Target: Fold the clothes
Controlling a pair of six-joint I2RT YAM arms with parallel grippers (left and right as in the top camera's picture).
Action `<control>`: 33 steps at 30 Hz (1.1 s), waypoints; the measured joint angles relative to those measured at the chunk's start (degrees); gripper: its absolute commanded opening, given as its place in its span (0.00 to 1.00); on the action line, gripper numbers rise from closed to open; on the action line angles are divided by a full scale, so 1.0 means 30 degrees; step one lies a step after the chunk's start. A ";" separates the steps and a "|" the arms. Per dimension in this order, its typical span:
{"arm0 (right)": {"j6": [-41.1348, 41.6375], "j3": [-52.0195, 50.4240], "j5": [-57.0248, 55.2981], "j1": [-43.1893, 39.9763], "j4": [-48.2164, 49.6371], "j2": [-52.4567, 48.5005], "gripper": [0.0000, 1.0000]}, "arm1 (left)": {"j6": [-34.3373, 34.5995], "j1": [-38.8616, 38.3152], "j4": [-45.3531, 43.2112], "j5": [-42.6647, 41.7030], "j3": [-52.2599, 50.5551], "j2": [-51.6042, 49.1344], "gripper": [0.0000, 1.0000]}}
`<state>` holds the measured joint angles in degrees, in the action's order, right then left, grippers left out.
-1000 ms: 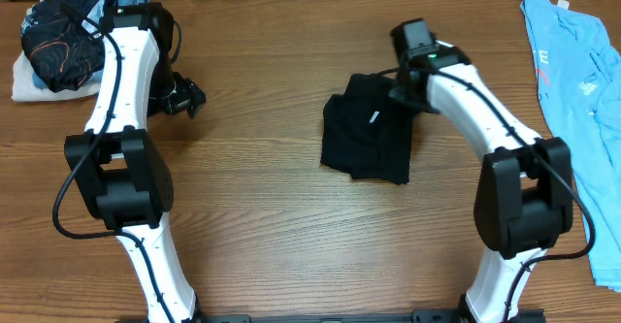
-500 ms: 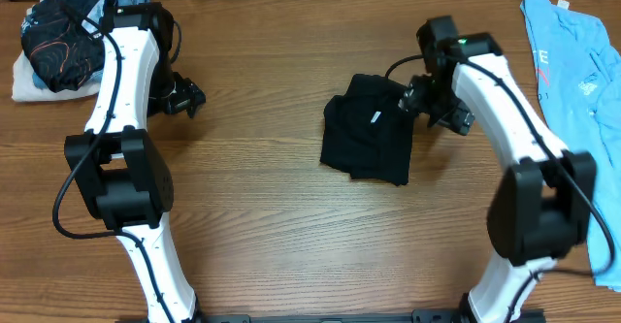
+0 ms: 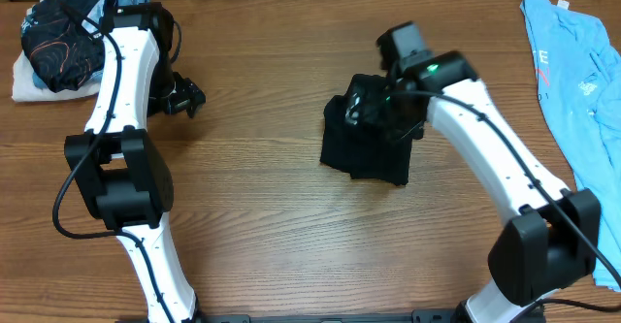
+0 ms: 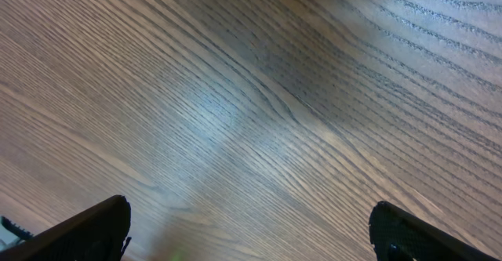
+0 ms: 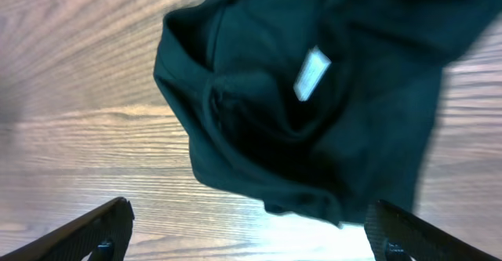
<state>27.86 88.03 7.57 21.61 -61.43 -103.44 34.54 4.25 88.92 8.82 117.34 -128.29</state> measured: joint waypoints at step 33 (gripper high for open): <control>-0.3665 -0.3453 -0.1180 0.0452 0.1399 -0.0080 0.04 | 0.0000 0.0000 -0.0095 0.0000 0.0000 0.0000 1.00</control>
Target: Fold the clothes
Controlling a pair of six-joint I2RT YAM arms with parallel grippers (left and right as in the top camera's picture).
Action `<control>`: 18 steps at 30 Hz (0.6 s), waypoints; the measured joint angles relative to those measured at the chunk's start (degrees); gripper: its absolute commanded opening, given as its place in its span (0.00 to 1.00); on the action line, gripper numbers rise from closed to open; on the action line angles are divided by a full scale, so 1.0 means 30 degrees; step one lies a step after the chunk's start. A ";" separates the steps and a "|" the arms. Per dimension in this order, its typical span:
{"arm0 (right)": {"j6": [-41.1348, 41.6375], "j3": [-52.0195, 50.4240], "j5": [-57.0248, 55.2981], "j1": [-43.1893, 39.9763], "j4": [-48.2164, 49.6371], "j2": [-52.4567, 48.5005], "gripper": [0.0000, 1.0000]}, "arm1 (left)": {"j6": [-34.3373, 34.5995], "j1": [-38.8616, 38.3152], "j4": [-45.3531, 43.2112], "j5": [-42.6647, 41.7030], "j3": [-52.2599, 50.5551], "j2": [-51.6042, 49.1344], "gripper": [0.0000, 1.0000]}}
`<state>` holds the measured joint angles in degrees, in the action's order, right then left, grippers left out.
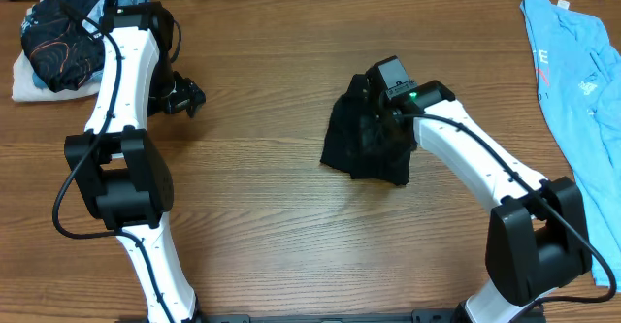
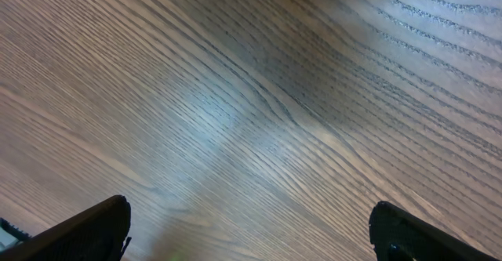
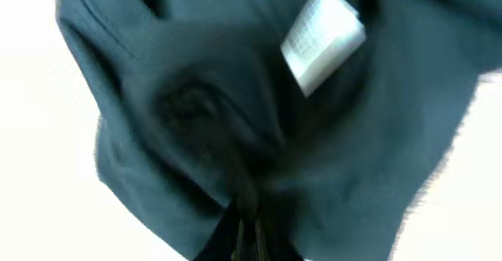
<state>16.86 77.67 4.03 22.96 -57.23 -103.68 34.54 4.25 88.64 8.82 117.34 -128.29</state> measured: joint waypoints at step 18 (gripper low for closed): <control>0.6666 0.0124 -0.3228 0.0000 -0.6368 0.1253 0.19 | 0.0000 0.0000 -0.0124 0.0000 0.0000 0.0000 1.00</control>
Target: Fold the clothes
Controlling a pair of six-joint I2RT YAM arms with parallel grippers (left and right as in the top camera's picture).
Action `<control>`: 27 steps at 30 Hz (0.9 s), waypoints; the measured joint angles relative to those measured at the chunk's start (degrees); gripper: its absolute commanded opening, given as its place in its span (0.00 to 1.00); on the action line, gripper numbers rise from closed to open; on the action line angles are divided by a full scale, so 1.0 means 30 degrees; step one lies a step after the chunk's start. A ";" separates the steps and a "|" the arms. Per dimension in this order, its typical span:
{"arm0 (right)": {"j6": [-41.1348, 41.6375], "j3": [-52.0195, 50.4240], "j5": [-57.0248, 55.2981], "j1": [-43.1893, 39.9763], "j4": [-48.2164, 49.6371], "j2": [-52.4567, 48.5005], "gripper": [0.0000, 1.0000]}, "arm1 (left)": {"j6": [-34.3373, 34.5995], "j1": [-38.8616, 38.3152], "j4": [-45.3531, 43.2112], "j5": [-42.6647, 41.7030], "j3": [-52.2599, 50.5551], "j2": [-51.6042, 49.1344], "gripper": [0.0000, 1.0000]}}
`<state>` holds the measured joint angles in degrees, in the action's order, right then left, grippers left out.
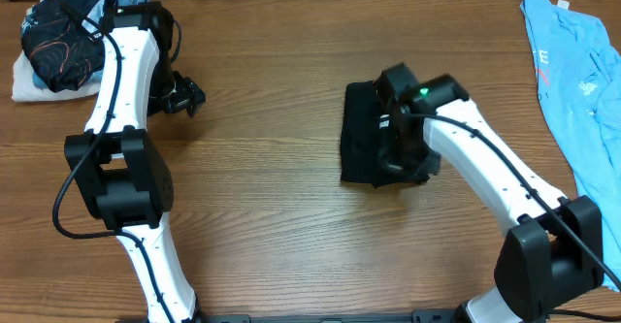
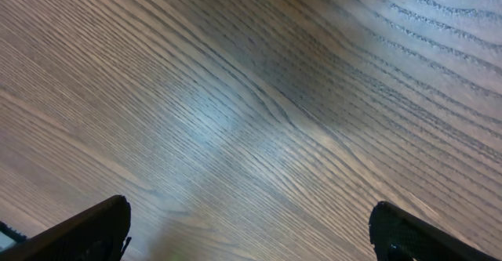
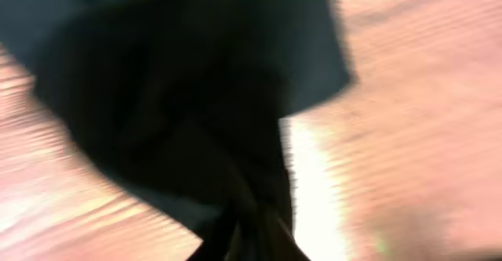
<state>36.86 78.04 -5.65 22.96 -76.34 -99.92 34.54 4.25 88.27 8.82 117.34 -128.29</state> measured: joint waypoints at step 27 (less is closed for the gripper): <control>-0.2404 0.4634 -0.0729 -0.4998 0.1603 -0.0379 1.00 | 0.0000 0.0000 -0.0007 0.0000 0.0000 0.0000 1.00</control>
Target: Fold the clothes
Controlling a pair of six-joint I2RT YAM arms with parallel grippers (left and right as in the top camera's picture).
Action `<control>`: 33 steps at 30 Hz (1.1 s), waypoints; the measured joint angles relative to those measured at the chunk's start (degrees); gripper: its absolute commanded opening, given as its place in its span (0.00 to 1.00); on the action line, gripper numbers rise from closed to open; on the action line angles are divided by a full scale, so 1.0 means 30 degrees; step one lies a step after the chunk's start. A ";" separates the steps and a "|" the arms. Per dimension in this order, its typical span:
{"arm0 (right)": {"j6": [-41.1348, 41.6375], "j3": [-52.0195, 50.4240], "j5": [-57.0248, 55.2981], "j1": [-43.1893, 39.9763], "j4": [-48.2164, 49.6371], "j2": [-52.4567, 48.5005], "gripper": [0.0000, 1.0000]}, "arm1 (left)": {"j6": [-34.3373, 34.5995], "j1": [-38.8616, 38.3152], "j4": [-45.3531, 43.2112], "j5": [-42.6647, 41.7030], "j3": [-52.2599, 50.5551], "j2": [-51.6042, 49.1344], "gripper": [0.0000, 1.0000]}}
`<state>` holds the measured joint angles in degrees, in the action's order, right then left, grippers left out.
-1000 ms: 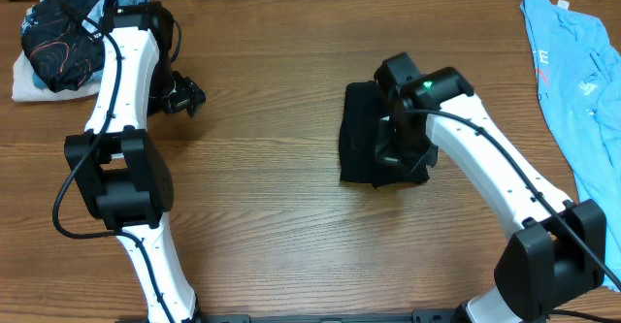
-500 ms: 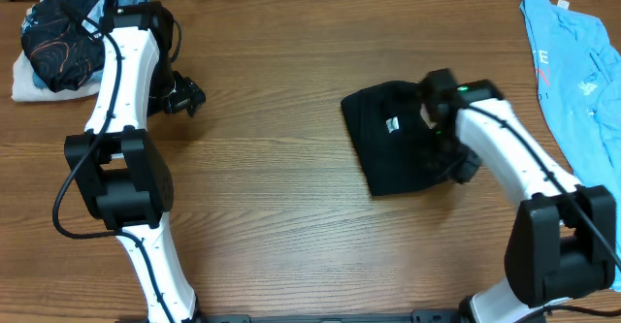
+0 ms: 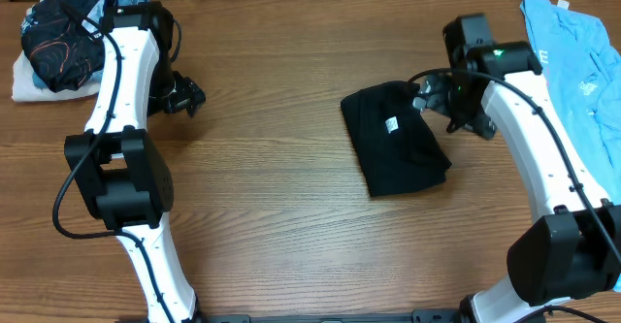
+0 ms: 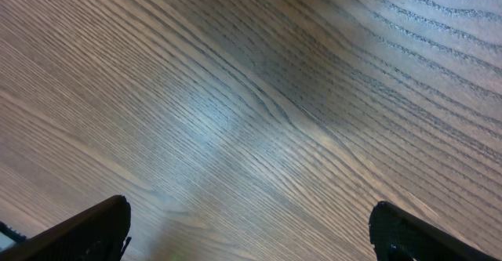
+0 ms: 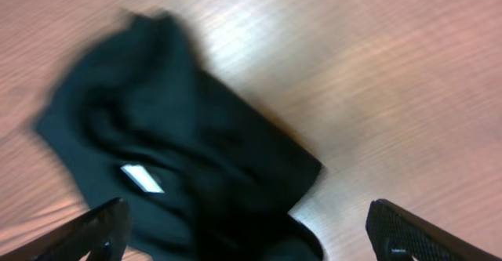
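Observation:
A black garment [image 3: 396, 140] lies folded flat in a rough rectangle on the wooden table, a white label [image 3: 392, 124] showing on top. The right wrist view shows it too, the garment [image 5: 180, 175] below my open right gripper [image 5: 249, 241], which hovers just right of the cloth [image 3: 456, 110] and holds nothing. My left gripper [image 3: 184, 98] stands open over bare wood at the far left; its fingertips [image 4: 94, 226] frame only table grain. A light blue shirt [image 3: 572, 80] lies spread at the right edge.
A pile of clothes [image 3: 63, 32], a dark patterned piece over denim and white, sits at the back left corner. The table's back edge runs along the top of the overhead view.
My right gripper was shut on the black garment, low over it. Now it is open, up and to the right of it, and the garment lies flatter with its label up.
My right gripper hung open over the bunched black garment. Then it was shut down in the cloth. After that the garment sat shifted right as a tighter block, gripper still in it. Now it lies flat and let go. The left arm stayed put throughout.

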<state>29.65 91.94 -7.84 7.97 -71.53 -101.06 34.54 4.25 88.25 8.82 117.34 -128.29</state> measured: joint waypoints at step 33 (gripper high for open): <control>-1.0790 -0.0627 0.6521 0.0816 0.3373 -0.4517 0.48 | 0.0000 0.0000 -0.0146 -0.0007 0.0000 0.0000 1.00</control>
<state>-2.72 90.06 11.73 10.41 -61.41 -114.61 34.54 4.25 87.81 8.80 117.34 -128.29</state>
